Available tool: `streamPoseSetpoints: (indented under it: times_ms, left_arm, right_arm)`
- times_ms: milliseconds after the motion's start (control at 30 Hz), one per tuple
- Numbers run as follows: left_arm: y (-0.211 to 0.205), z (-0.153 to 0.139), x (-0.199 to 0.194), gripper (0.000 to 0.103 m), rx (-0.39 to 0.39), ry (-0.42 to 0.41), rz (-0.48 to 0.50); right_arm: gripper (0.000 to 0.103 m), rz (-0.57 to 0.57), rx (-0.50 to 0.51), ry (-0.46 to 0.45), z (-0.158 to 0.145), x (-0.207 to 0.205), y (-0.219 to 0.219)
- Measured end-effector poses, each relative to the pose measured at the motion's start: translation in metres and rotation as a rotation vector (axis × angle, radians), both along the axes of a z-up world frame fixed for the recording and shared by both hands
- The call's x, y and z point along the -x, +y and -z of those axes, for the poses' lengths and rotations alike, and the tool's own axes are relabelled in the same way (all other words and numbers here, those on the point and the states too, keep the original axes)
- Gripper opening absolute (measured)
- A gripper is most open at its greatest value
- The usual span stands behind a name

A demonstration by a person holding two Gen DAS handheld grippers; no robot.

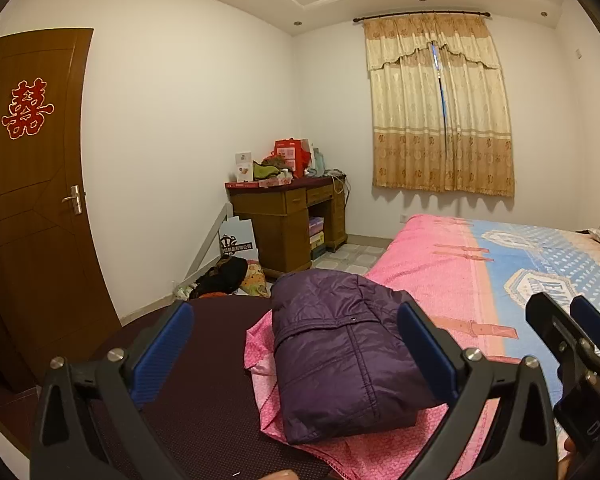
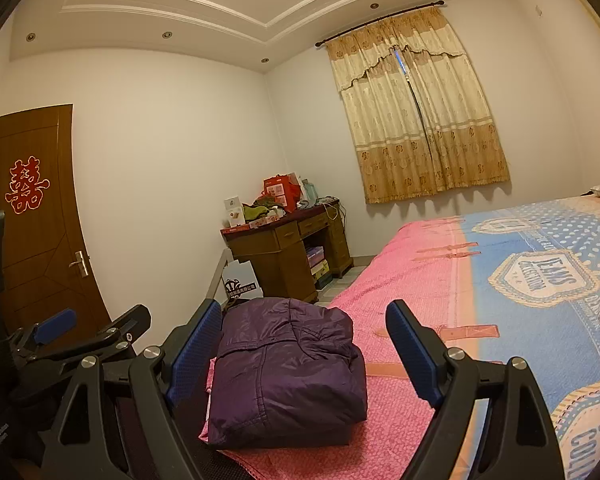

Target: Fold large clothes

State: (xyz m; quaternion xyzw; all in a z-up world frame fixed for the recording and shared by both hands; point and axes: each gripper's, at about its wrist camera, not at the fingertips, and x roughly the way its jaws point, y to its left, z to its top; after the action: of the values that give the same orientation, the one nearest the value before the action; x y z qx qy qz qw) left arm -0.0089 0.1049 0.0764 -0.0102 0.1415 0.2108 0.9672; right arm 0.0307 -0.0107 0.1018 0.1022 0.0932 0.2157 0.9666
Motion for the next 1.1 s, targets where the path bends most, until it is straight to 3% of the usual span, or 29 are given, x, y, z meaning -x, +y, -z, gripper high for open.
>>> streamPoseSetpoints:
  times_ms: [500,767,1100]
  left_arm:
    - [0.011,0.004,-0.006,0.103,-0.008,0.017,-0.002]
    - [0.021,0.009,-0.014,0.103,-0.015,0.044,-0.050]
    - [0.028,0.014,-0.018,0.103,-0.008,0.068,-0.030]
  right_arm:
    - [0.085,0.007,-0.005,0.009,0.000,-0.001,-0.002]
    - [0.085,0.018,-0.006,0.027,0.004,-0.002,-0.001]
    - [0.085,0.015,-0.003,0.034,0.006,-0.004,0.001]
